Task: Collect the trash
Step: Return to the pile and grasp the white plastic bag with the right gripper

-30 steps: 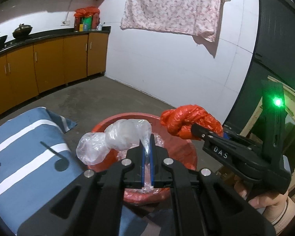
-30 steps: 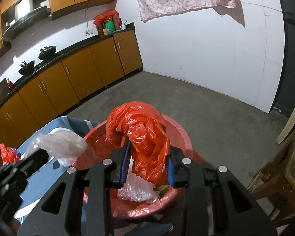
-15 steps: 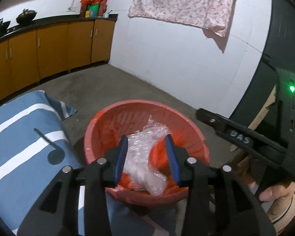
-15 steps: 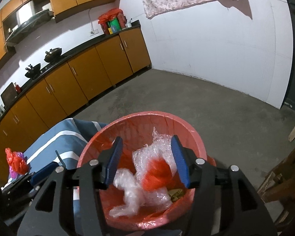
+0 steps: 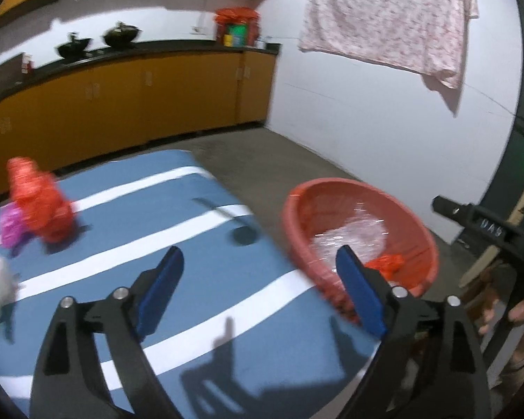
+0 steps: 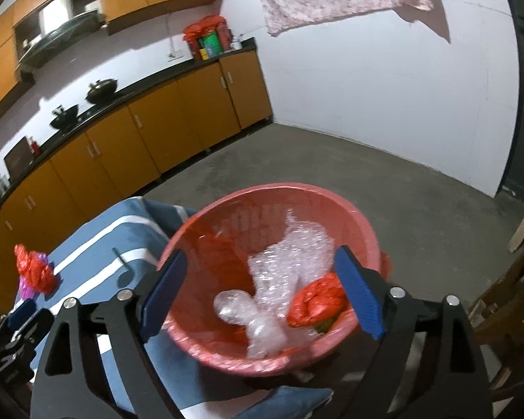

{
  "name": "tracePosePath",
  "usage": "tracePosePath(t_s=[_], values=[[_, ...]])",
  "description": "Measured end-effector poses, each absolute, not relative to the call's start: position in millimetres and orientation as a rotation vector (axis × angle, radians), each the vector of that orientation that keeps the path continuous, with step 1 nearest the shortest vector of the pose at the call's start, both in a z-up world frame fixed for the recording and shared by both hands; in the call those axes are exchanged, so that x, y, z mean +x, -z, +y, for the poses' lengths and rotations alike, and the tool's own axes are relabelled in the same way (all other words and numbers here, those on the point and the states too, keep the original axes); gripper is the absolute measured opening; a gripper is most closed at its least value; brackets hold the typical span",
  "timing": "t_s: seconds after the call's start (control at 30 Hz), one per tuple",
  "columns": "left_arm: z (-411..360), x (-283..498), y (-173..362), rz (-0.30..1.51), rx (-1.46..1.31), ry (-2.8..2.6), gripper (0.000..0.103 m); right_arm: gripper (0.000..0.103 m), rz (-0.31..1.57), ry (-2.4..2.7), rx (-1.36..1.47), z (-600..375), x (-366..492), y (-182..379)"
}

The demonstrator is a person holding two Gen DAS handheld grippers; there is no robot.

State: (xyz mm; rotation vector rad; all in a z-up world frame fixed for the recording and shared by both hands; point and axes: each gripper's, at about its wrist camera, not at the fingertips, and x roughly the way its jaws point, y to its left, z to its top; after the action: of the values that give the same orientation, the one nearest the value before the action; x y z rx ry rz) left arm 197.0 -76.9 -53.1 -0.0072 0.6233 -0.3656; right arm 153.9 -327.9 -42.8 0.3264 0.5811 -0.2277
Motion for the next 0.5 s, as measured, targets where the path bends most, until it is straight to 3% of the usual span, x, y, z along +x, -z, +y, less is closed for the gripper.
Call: tracePosePath(t_s=[0.5], values=[[104.6,118.0,65.7,0.579,0.029,-0.086,0.096,0.087,0.634,-0.064,0.18,-175.0,178.9,37.9]])
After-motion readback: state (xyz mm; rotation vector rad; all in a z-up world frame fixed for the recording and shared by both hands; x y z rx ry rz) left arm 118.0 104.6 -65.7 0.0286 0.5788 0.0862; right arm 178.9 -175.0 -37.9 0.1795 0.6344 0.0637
